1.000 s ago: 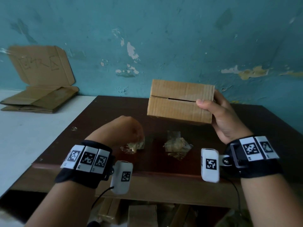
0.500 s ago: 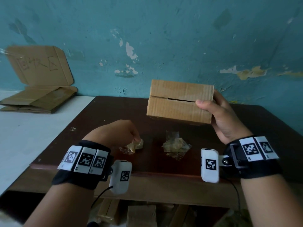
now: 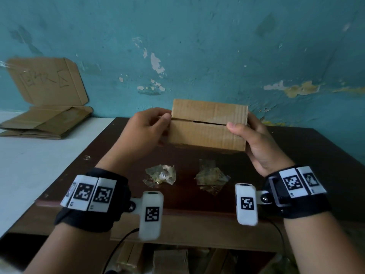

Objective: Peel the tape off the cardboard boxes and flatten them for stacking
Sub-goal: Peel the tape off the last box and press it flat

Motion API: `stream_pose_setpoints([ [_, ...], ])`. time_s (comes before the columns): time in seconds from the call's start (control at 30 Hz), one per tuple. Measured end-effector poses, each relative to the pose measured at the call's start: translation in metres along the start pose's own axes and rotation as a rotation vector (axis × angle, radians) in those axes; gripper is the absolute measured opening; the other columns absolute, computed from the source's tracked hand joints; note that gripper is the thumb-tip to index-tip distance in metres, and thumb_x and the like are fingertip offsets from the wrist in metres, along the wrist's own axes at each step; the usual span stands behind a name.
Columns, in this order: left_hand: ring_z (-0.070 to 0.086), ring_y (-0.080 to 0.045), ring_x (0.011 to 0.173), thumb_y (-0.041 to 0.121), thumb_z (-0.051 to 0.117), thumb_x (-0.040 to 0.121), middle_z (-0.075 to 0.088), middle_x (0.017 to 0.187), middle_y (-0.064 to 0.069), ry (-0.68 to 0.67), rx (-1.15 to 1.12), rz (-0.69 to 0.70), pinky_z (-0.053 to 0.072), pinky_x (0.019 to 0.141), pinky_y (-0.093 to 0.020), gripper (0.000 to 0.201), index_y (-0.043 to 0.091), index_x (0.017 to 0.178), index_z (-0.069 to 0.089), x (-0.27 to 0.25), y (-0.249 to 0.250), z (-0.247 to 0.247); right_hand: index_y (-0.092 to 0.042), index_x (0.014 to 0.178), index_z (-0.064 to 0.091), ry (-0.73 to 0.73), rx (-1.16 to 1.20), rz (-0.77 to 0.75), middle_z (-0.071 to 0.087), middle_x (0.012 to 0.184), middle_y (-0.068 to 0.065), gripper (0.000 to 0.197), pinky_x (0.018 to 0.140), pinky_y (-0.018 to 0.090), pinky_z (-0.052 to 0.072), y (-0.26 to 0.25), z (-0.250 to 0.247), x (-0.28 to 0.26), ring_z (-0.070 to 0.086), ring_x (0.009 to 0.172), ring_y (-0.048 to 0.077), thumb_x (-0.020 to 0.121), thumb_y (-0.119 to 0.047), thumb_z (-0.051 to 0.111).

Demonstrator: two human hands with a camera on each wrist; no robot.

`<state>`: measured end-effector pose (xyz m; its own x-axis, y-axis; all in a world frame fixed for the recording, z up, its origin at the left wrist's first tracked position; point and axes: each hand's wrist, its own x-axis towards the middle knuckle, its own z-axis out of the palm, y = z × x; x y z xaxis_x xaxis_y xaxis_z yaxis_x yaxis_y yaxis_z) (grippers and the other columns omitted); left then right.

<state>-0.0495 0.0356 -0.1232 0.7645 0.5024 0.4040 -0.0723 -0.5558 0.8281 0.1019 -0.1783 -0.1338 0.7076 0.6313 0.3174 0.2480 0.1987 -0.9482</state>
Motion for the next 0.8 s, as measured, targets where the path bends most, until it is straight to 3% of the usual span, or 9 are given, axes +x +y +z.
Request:
stream_pose_setpoints([
  [0.1,0.072,-0.006,0.093,0.029,0.055,0.105,0.073,0.101,0.01,-0.041,-0.067,-0.011,0.064,0.071,-0.034,0.02,0.026,0.12,0.068,-0.002,0.011,0.004,-0.027,0.132,0.058,0.068,0.038,-0.011,0.071,0.119,-0.007,0.074,0.096,0.042,0.053,-0.001,0.005,0.0,0.069,0.111,0.012,0.064,-0.046,0.081],
  [0.17,0.072,-0.009,0.101,0.028,0.06,0.103,0.073,0.11,0.007,-0.042,-0.082,-0.019,0.064,0.075,-0.035,0.027,0.021,0.128,0.065,-0.002,0.013,0.006,-0.023,0.148,0.044,0.104,0.069,-0.01,0.062,0.139,0.0,0.104,0.113,0.054,0.042,-0.001,0.009,0.001,0.059,0.129,0.02,0.06,-0.057,0.087],
  [0.2,0.071,-0.011,0.103,0.027,0.062,0.101,0.072,0.113,0.005,-0.034,-0.075,-0.023,0.064,0.078,-0.036,0.032,0.019,0.132,0.064,-0.001,0.014,0.007,-0.023,0.148,0.044,0.117,0.076,-0.018,0.062,0.14,0.001,0.105,0.116,0.057,0.037,0.0,0.011,0.001,0.057,0.132,0.021,0.06,-0.061,0.087],
  [0.27,0.071,-0.011,0.103,0.028,0.065,0.099,0.07,0.114,0.004,0.005,-0.057,-0.031,0.063,0.083,-0.041,0.034,0.02,0.132,0.061,-0.001,0.016,0.011,-0.024,0.138,0.055,0.128,0.063,-0.033,0.068,0.132,0.001,0.084,0.117,0.057,0.036,0.002,0.016,0.0,0.06,0.127,0.021,0.067,-0.06,0.081],
  [0.37,0.071,-0.012,0.096,0.035,0.068,0.097,0.068,0.115,0.006,0.082,-0.041,-0.048,0.062,0.083,-0.046,0.037,0.021,0.13,0.059,-0.002,0.018,0.016,-0.025,0.126,0.062,0.117,0.019,-0.042,0.07,0.124,0.004,0.047,0.114,0.055,0.041,0.005,0.021,0.002,0.064,0.12,0.023,0.083,-0.041,0.069],
  [0.47,0.069,-0.01,0.094,0.039,0.068,0.095,0.066,0.117,0.008,0.128,0.009,-0.063,0.06,0.08,-0.037,0.039,0.023,0.129,0.058,-0.003,0.021,0.017,-0.025,0.12,0.064,0.107,0.009,-0.058,0.072,0.117,0.003,0.036,0.109,0.05,0.047,0.005,0.022,0.004,0.067,0.115,0.023,0.085,-0.032,0.065],
  [0.53,0.067,-0.009,0.097,0.044,0.069,0.093,0.065,0.117,0.009,0.145,0.014,-0.076,0.054,0.073,-0.025,0.043,0.024,0.129,0.058,-0.005,0.023,0.017,-0.024,0.12,0.064,0.094,-0.026,-0.073,0.073,0.114,-0.001,0.036,0.102,0.038,0.052,0.004,0.023,0.004,0.068,0.111,0.018,0.085,-0.031,0.065],
  [0.6,0.066,-0.008,0.1,0.048,0.07,0.091,0.066,0.116,0.008,0.154,0.003,-0.093,0.049,0.071,-0.021,0.048,0.022,0.13,0.058,-0.006,0.026,0.02,-0.02,0.127,0.062,0.077,-0.062,-0.093,0.073,0.113,-0.004,0.044,0.095,0.025,0.052,0.004,0.024,0.004,0.068,0.108,0.01,0.085,-0.032,0.065],
  [0.8,0.064,-0.011,0.107,0.05,0.077,0.084,0.063,0.12,0.005,0.119,-0.003,-0.099,0.057,0.087,-0.033,0.065,0.021,0.136,0.052,-0.007,0.029,0.029,-0.014,0.155,0.033,0.036,-0.044,-0.079,0.07,0.115,-0.011,0.083,0.09,0.013,0.051,0.009,0.027,0.005,0.067,0.107,-0.001,0.082,-0.032,0.067],
])
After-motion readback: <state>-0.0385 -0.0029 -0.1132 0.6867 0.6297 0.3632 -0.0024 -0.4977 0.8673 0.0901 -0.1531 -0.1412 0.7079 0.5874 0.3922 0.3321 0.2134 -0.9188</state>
